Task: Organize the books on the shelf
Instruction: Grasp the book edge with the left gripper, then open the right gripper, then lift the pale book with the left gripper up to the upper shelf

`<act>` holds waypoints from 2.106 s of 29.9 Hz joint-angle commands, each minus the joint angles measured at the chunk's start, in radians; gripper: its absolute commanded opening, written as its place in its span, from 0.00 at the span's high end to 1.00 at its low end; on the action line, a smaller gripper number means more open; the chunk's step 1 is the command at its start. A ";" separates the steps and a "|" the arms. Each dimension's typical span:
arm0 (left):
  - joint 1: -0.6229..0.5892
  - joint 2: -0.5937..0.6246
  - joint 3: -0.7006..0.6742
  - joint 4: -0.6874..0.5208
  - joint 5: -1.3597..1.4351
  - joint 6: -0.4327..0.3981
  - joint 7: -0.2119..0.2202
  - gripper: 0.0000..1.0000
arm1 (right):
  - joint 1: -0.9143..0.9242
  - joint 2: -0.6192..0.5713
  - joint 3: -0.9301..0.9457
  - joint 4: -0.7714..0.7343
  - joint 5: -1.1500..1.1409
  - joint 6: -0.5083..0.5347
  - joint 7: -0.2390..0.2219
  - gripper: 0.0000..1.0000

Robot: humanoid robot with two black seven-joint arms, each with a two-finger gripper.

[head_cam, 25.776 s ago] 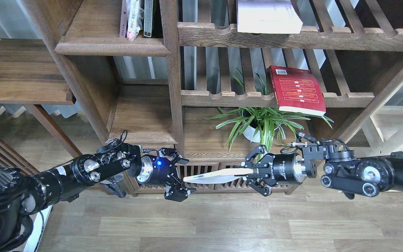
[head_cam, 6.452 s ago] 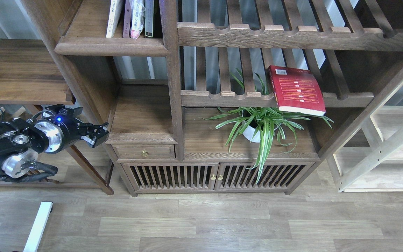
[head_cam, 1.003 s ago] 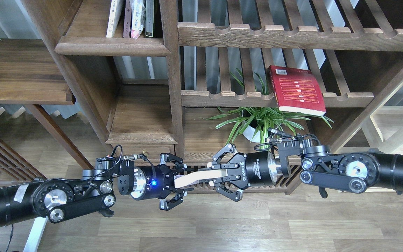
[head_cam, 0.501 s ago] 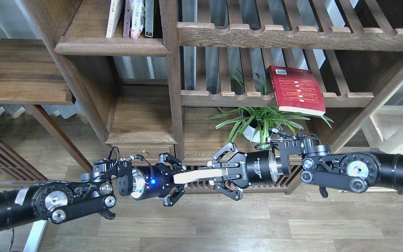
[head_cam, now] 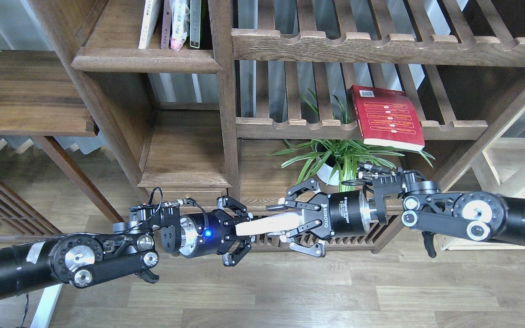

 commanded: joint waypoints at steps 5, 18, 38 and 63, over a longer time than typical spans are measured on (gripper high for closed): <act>0.005 0.011 -0.017 -0.008 -0.025 -0.004 0.002 1.00 | -0.038 -0.109 0.003 -0.031 0.009 0.017 0.001 0.15; 0.019 0.123 -0.161 -0.137 -0.145 -0.029 0.020 1.00 | -0.257 -0.413 0.180 -0.126 0.090 0.017 0.001 0.12; 0.003 0.502 -0.629 -0.309 -0.482 -0.379 0.152 1.00 | -0.398 -0.476 0.217 -0.459 0.270 -0.044 0.001 0.12; -0.178 0.950 -0.640 -0.300 -1.051 -0.446 0.267 1.00 | -0.414 -0.371 0.205 -0.582 0.258 -0.081 0.001 0.12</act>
